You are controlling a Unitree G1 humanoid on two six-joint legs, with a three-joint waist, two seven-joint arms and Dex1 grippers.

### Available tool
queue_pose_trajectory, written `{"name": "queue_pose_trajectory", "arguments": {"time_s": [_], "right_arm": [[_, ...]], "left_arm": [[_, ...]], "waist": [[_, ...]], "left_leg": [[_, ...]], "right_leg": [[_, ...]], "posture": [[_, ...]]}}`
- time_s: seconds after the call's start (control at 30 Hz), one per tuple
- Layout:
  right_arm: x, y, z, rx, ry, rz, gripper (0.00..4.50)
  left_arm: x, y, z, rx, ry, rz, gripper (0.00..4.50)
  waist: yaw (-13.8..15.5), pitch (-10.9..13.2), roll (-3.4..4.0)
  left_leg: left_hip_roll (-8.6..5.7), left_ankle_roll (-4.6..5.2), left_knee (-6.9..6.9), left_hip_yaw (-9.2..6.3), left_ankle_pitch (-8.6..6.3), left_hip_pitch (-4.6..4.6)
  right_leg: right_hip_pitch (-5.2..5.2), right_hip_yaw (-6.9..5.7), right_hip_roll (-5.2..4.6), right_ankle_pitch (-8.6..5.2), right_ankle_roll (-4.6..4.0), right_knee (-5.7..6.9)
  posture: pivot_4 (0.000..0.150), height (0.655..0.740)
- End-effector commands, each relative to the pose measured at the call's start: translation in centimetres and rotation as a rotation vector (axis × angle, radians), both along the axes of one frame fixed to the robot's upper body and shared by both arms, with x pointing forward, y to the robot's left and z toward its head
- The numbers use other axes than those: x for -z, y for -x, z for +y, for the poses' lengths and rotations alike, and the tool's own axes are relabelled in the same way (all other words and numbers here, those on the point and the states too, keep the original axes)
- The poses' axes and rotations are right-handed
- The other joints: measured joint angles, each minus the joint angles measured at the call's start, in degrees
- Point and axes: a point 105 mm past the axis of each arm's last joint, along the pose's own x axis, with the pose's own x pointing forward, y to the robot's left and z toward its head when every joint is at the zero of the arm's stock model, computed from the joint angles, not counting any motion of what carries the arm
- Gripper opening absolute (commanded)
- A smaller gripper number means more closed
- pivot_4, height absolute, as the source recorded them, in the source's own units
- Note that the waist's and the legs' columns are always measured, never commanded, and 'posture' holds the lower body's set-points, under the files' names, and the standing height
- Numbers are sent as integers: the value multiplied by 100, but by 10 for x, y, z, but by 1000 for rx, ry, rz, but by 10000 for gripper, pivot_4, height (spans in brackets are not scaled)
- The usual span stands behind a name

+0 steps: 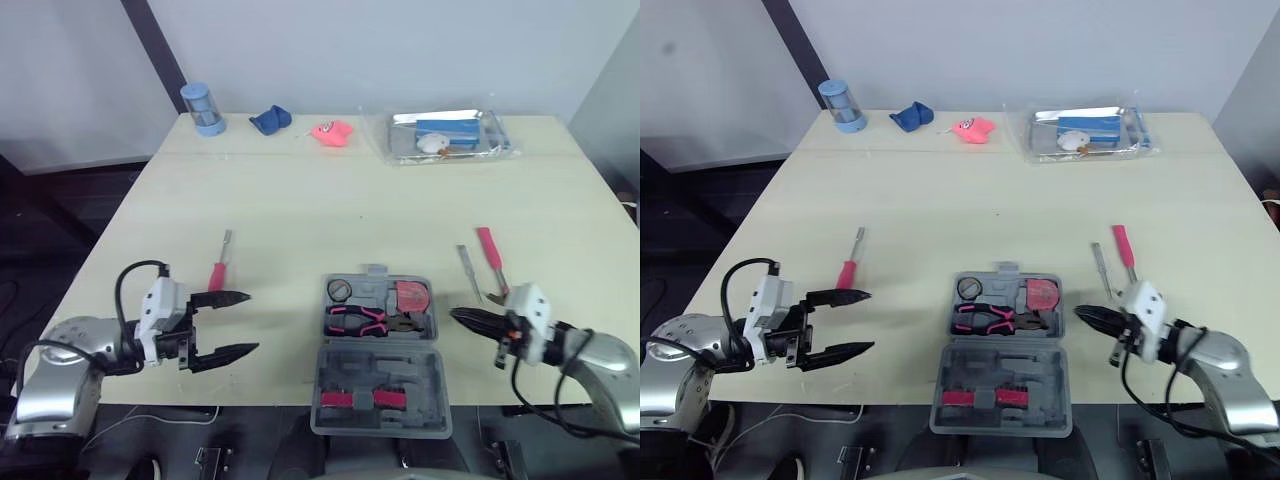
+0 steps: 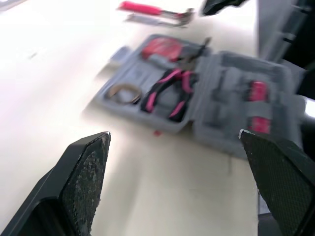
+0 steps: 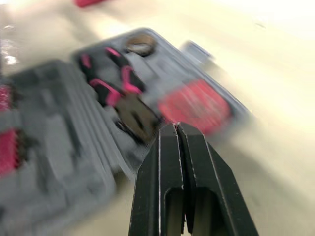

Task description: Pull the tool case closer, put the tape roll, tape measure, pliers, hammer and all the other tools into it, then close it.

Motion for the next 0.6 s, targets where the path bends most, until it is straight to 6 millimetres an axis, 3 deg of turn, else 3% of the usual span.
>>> {"name": "queue_pose_trajectory", "arguments": {"time_s": [0.03,0.1,0.2,0.47,0.6], "right_arm": [[-8,13,-49,193,-11,-57,272],[-3,25,-69,272,-17,-41,272],[1,41,-96,395,-32,-37,7817],[6,68,-135,550,-62,-20,44704],[7,71,-141,566,-57,-14,44704]], "left_arm": [[0,1,32,-210,63,-17,45000],[6,5,44,-298,85,-1,45000],[20,17,65,-428,96,27,45000],[39,42,108,-655,110,68,45000],[43,46,112,-662,100,75,45000]], "waist": [[14,2,2],[13,3,0],[0,3,0],[11,0,-2],[10,-1,-4]], "left_leg": [[0,0,0,3,0,0],[0,0,-1,0,-1,-3],[1,0,-1,4,-1,1],[4,0,-4,15,-1,3],[4,-1,-5,18,-1,2]], "right_leg": [[0,1,-2,0,1,-1],[1,-2,-2,0,0,-8],[3,1,-1,0,1,-9],[6,8,-1,0,1,-22],[7,9,-1,0,2,-28]], "posture": [[1500,7400],[1500,7400],[1500,7400],[1500,7400],[1500,7400]]}}
